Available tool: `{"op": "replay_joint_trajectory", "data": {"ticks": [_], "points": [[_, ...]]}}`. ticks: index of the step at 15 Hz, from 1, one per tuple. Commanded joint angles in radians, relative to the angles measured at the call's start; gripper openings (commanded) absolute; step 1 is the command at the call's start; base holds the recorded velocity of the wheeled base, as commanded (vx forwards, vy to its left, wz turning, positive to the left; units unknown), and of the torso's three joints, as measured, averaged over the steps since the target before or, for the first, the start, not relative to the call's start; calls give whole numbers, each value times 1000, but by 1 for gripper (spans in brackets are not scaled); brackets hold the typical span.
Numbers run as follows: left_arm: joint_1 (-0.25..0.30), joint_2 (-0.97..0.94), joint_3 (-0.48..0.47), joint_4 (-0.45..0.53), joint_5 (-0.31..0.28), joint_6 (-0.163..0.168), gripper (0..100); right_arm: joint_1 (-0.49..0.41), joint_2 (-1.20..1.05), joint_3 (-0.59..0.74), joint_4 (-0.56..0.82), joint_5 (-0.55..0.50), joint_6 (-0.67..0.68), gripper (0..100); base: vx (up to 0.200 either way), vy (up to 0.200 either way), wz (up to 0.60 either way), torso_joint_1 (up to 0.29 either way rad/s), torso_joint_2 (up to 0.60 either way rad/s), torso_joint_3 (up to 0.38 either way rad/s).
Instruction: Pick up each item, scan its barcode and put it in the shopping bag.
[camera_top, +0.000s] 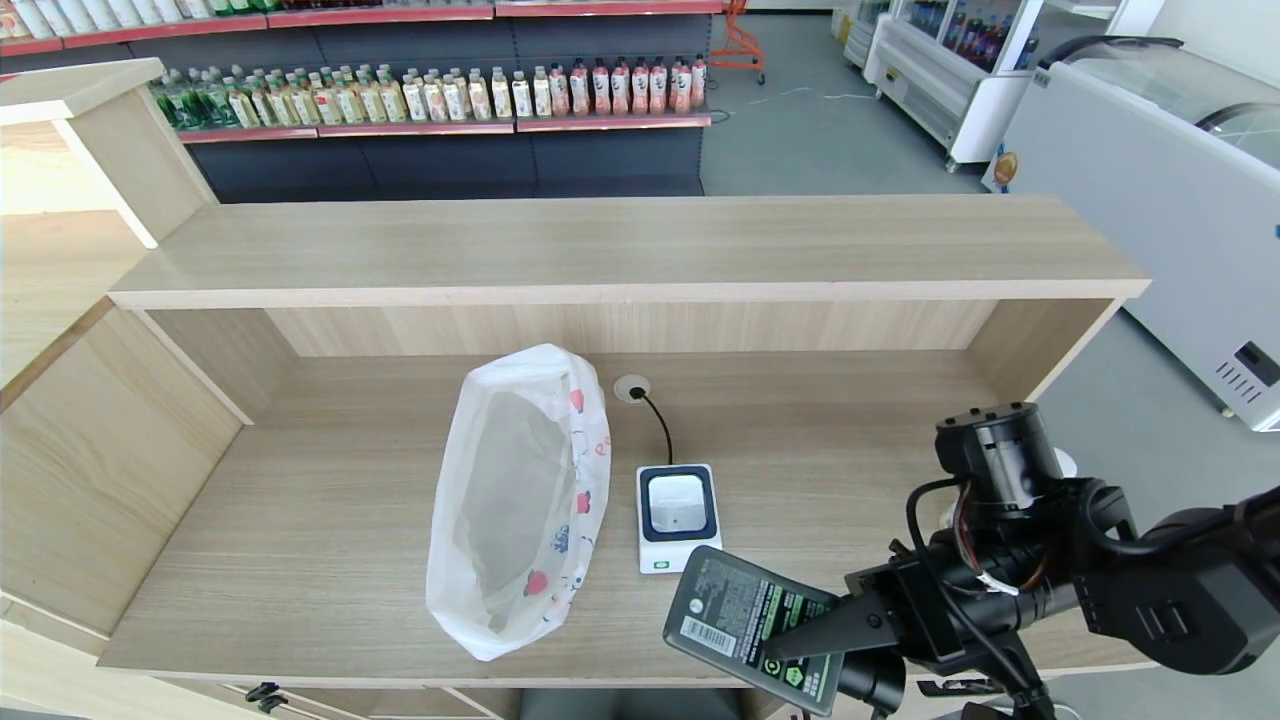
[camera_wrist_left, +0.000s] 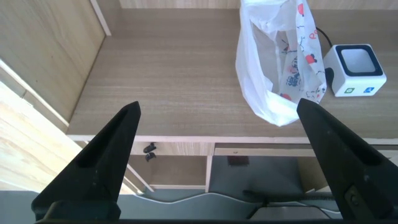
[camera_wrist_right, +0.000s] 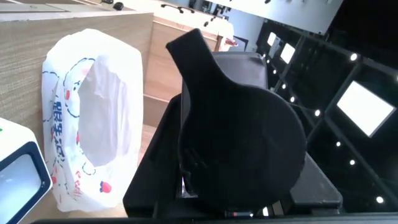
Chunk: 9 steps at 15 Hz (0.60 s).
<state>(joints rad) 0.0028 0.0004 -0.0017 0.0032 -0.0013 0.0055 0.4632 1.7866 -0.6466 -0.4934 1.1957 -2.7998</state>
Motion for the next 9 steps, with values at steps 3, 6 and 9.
{"op": "replay_joint_trajectory", "data": {"ticks": [3,6,9], "points": [[0,0,0,0,0,1,100,-1,0,-1,-1,1,-32,0,0,0,0,0,0,0],[0,0,0,0,0,1,100,-8,4,-1,-1,1,-32,0,0,0,0,0,0,0],[0,0,0,0,0,1,100,-8,5,-1,1,1,-32,0,0,0,0,0,0,0]]}}
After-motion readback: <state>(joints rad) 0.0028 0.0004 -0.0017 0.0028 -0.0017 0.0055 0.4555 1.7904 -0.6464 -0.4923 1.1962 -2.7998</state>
